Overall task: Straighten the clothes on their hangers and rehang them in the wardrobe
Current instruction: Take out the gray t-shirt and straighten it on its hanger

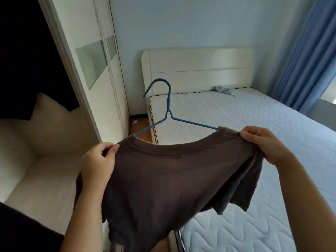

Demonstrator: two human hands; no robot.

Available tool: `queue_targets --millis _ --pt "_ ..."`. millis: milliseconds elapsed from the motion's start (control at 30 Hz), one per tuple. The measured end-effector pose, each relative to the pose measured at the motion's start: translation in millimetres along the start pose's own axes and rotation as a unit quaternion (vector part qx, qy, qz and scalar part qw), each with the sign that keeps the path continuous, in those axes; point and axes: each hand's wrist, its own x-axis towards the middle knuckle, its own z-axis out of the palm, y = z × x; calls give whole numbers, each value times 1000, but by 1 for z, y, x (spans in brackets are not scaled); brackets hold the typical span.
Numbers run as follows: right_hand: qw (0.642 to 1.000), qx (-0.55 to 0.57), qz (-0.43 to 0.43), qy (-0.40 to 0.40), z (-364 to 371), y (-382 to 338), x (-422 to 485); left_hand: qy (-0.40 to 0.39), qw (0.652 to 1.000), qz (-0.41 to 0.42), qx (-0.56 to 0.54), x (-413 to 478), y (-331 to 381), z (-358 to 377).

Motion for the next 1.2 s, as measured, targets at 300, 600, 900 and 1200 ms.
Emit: queue_targets --millis 300,600,900,1200 --pt "970 -71 130 190 -49 95 -195 -158 983 84 50 -131 4 29" --pt "921 -106 258 271 -90 123 -407 -341 936 72 47 -284 15 64" --pt "862 -8 320 393 -212 153 -635 -429 884 151 111 -491 140 89" --pt "841 -13 304 448 -251 154 -673 -434 873 215 56 -519 191 124"
